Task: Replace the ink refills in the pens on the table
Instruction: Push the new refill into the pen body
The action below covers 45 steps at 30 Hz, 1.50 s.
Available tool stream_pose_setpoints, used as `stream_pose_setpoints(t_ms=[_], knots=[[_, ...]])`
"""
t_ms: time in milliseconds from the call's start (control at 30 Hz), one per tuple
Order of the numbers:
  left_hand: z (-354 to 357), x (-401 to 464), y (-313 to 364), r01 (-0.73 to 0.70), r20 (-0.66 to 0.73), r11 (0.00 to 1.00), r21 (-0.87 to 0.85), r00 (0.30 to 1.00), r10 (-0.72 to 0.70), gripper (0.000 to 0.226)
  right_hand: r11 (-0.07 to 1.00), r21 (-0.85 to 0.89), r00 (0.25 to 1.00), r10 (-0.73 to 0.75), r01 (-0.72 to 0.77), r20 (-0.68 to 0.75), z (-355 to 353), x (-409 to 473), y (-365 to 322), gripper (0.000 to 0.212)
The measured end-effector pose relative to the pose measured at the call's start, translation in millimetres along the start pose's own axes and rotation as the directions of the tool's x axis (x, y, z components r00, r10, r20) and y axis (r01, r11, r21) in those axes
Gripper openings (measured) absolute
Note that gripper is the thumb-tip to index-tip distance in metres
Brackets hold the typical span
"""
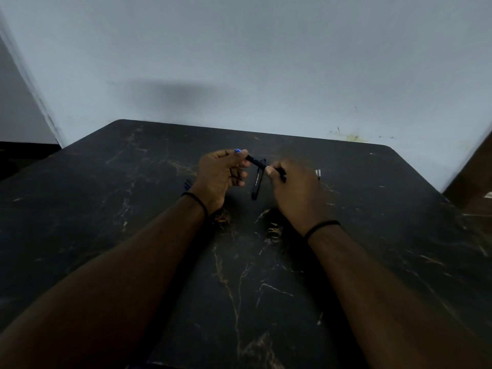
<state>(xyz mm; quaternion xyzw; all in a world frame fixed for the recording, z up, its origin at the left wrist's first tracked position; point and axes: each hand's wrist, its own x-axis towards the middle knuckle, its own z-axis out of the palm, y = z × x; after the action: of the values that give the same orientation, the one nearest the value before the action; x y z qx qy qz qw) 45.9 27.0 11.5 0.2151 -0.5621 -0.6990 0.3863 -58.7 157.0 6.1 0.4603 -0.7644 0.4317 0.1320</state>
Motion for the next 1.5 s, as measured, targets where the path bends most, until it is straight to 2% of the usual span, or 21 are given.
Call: stream_pose_setpoints(t_ms=[67,133,167,200,300,367,400,467,533,600,767,867,900,1000,1133,1200,1300,1367,1500], knots=[[2,-1,1,0.003,0.001,1.000,-0.001,1.000,-0.003,0.012,1.000,-0.001,1.000,-0.012,0.012,0.019,0,0,-3,0.017],[4,-2,2,0.005,0.002,1.000,-0.013,1.000,-0.005,0.010,0.997,0.073,0.999,0.023,-0.024,0.022,0,-1,-4,0.008],[4,-3,2,0.006,0.002,1.000,-0.013,1.000,-0.006,0.009,0.996,0.082,0.999,0.033,-0.035,0.018,-1,-2,-4,0.015],[5,-3,3,0.006,0.004,1.000,-0.010,1.000,-0.006,0.009,0.996,0.077,0.999,0.036,-0.037,0.017,-1,-2,-3,0.019],[5,-4,4,0.003,0.006,1.000,0.002,1.000,-0.003,0.008,0.999,0.014,0.998,0.044,-0.045,0.054,-2,0,-2,0.011],[5,-4,5,0.001,0.001,1.000,0.001,1.000,-0.001,0.008,0.999,-0.039,0.995,0.029,-0.025,0.100,-2,1,-3,0.024],[5,-4,5,0.001,0.002,1.000,0.002,1.000,-0.001,0.008,0.999,-0.038,0.994,0.029,-0.025,0.106,-1,1,-4,0.024],[4,-5,5,0.003,0.011,1.000,0.006,1.000,-0.003,0.008,0.997,0.042,0.995,0.063,-0.066,0.083,-1,0,-5,0.009],[4,-5,5,0.002,0.014,1.000,0.011,1.000,-0.002,0.008,0.994,0.080,0.996,0.076,-0.079,0.046,0,-3,-5,0.020],[3,-5,5,0.003,0.012,1.000,0.014,1.000,-0.003,0.008,0.995,0.070,0.997,0.069,-0.071,0.035,0,-1,-2,0.016],[2,-5,5,0.011,0.027,0.999,0.038,1.000,-0.012,0.010,0.999,-0.034,0.992,0.036,-0.033,0.117,0,2,-1,0.026],[3,-6,5,0.032,0.056,0.999,0.030,0.998,-0.034,0.013,0.996,0.061,0.995,0.062,-0.067,0.075,2,1,-1,0.014],[4,-6,5,0.044,0.065,0.999,0.024,0.997,-0.046,0.015,0.994,0.081,0.996,0.071,-0.075,0.053,3,0,-2,0.017],[9,-8,5,0.068,0.071,0.997,-0.023,0.995,-0.066,0.014,0.997,0.071,0.999,0.027,-0.026,-0.019,4,-1,-1,0.025],[11,-9,6,0.069,0.057,0.995,-0.064,0.996,-0.066,0.011,0.995,0.098,0.997,0.017,-0.009,-0.080,4,-2,-3,0.012],[8,-8,8,0.065,0.069,0.996,-0.062,0.996,-0.060,0.009,0.993,0.117,0.999,0.005,-0.001,-0.035,2,-2,-5,0.012],[7,-10,12,0.043,0.112,0.997,-0.057,0.993,-0.037,0.015,0.991,0.134,0.993,-0.006,-0.010,0.118,1,-2,-8,0.024],[6,-12,16,0.023,0.125,0.998,-0.055,0.992,-0.017,0.017,0.969,0.237,0.983,0.026,-0.070,0.184,1,-3,-8,0.026],[7,-13,21,-0.042,0.117,0.998,0.036,0.992,0.037,0.015,0.819,0.503,0.942,0.129,-0.277,0.309,1,-1,-8,0.024]])
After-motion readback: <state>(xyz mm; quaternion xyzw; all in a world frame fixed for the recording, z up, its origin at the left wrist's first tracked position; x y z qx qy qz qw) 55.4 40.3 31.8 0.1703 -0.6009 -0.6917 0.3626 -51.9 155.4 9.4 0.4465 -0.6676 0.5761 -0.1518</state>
